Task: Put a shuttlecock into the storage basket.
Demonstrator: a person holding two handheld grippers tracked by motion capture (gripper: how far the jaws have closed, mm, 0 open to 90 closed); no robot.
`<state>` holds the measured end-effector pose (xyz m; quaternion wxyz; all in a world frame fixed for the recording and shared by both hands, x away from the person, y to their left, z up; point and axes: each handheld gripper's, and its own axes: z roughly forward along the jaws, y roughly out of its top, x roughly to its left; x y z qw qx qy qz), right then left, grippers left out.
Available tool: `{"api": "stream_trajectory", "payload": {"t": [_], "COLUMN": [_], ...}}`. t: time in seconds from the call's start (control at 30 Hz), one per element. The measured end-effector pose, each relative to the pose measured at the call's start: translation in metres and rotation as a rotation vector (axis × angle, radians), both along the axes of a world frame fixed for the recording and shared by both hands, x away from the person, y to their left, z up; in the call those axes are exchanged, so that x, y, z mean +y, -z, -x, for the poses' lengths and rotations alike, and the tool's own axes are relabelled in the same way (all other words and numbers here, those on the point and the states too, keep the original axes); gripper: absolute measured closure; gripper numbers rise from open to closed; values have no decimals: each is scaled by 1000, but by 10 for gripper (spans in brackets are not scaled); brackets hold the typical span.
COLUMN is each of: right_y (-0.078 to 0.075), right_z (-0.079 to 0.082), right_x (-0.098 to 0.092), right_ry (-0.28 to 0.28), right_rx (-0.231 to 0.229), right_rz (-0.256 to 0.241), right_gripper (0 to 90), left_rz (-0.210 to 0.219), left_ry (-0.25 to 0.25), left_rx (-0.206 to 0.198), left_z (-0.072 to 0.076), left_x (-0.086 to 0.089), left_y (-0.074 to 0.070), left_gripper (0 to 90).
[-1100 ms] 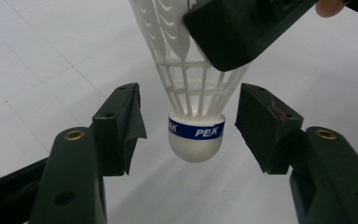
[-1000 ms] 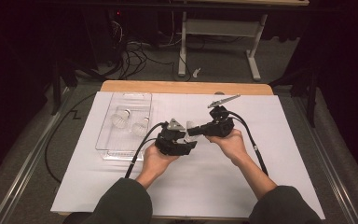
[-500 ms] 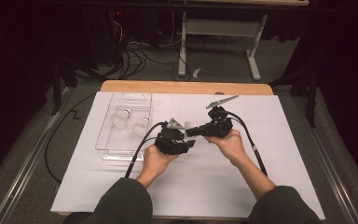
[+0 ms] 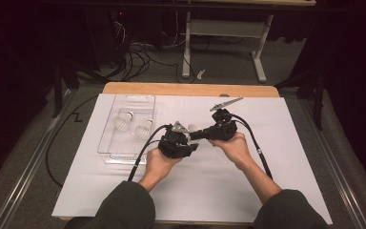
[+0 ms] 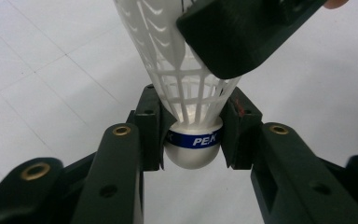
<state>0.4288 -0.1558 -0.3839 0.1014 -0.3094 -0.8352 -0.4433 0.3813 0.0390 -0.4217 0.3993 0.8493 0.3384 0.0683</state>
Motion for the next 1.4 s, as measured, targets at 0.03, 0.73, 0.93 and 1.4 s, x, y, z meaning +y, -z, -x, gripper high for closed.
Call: {"api": "stream_trajectory", "payload": {"t": [0.03,0.73,0.93,1.4], "right_y": [0,-1,-3,-6], "right_z": [0,0,1,3], "right_x": [0,-3,-5,-7], "right_ry": [0,19,30,48], "right_rx": [-2,-7,-18,-54], "right_rz": [1,1,-6,6], "right_gripper": [892,773,715,625], "left_rz": [-1,-31,-32,-42], "left_ry": [-1,-10,-20,-34], "left_rx": [2,19,26,31], "left_z": [0,-3,-4,-4], "left_x": [0,4,5,10], "left_y": [0,0,1,-2], "left_gripper": [652,655,655,655]}}
